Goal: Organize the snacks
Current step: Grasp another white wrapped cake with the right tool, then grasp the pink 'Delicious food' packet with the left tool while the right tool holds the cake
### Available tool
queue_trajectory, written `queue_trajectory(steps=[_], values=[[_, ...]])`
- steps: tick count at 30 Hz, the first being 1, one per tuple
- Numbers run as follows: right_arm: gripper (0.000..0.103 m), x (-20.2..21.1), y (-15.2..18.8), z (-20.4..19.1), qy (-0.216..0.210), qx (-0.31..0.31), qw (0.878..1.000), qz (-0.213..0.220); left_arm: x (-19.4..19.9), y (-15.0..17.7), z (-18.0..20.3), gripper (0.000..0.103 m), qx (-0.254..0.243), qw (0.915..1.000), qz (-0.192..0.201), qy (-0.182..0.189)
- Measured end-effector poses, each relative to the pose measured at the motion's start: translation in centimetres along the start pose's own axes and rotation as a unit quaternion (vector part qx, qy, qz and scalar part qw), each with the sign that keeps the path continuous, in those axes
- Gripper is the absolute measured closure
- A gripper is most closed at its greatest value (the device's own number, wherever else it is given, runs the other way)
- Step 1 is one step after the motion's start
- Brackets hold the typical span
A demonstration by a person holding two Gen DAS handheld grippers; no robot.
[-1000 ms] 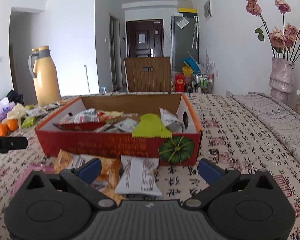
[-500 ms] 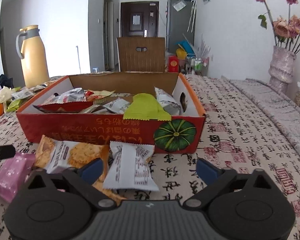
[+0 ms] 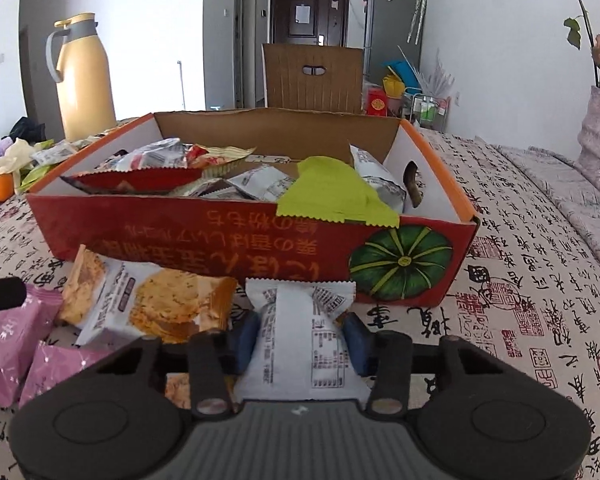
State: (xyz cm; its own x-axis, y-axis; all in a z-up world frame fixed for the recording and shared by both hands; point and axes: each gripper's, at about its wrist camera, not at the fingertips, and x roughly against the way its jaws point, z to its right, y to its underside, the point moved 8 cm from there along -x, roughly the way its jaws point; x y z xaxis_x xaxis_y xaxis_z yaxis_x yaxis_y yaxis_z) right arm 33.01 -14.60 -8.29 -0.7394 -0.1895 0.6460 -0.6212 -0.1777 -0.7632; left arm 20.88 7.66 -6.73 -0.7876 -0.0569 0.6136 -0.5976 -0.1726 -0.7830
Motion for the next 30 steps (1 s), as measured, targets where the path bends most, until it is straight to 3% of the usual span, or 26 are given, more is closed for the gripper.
queue_trajectory(steps=[8, 19, 30], values=[[0.064, 3.1, -0.1, 1.0, 0.010, -0.016, 0.999, 0.050, 0.0, 0.1, 0.0, 0.000, -0.001, 1.0000, -0.003, -0.003], [0.064, 6.1, 2.0, 3.3, 0.028, -0.036, 0.996, 0.071, 1.4, -0.6, 0.2, 0.000, 0.000, 0.9999, 0.007, -0.013], [0.064, 6.3, 2.8, 3.9, 0.010, -0.053, 0.995, 0.086, 2.3, -0.4, 0.8, 0.000, 0.002, 0.9995, -0.005, -0.030]])
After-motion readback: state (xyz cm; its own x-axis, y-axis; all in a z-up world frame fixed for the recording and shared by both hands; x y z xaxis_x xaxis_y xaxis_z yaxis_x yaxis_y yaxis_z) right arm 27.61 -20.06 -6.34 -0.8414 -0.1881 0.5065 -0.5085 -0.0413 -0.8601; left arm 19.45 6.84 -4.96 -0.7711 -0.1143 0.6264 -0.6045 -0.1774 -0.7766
